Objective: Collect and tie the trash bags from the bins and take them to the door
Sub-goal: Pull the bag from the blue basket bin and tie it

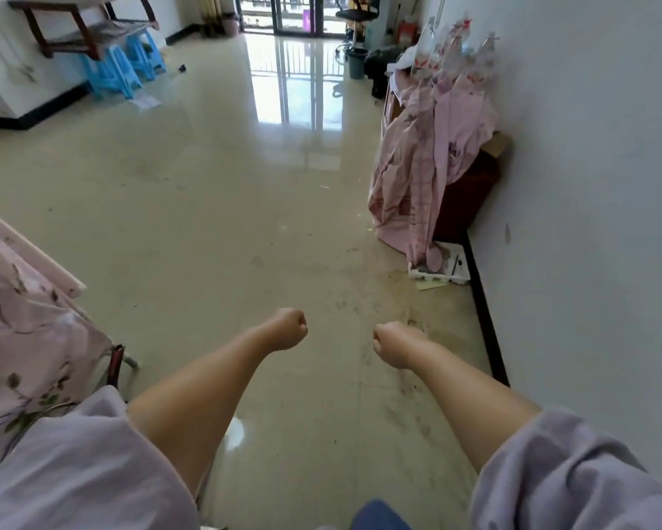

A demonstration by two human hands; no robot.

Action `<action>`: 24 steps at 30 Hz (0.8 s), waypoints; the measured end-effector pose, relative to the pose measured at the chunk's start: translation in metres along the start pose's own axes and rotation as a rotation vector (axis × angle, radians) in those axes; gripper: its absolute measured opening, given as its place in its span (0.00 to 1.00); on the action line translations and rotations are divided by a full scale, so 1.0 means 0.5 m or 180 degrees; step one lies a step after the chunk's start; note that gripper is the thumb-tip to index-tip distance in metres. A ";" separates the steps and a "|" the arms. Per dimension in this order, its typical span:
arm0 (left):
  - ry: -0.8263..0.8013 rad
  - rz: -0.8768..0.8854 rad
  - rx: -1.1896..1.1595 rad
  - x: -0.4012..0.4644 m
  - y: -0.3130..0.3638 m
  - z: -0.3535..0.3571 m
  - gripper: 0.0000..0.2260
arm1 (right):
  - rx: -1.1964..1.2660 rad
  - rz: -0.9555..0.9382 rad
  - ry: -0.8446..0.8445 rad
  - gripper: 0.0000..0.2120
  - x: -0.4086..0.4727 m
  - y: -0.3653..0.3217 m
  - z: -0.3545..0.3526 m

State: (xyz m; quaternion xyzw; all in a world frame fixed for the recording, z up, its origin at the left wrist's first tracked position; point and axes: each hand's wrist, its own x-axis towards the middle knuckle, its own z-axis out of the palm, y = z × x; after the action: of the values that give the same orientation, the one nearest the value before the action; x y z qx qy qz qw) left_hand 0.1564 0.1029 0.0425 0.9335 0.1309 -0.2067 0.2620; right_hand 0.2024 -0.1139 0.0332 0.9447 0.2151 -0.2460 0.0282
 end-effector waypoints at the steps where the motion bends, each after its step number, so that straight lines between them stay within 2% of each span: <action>1: -0.0020 -0.0008 -0.0007 0.028 -0.005 -0.010 0.13 | 0.0007 -0.0016 0.0074 0.15 0.030 0.001 -0.014; 9: 0.0015 -0.0120 -0.0040 0.315 0.009 -0.131 0.14 | 0.0283 -0.0256 0.0578 0.14 0.316 0.056 -0.141; 16: 0.0149 -0.0356 -0.0085 0.569 0.022 -0.288 0.14 | -0.0019 -0.0500 0.0365 0.13 0.611 0.109 -0.309; 24: 0.0119 -0.0491 0.0049 0.881 -0.035 -0.445 0.14 | 0.0127 -0.0602 0.0311 0.15 0.960 0.091 -0.455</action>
State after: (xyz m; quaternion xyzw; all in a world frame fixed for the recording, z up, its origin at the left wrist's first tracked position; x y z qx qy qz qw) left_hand 0.6086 0.2982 0.0079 0.9264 0.2057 -0.2097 0.2357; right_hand 0.7022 0.0696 0.0017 0.9314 0.2994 -0.2054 -0.0245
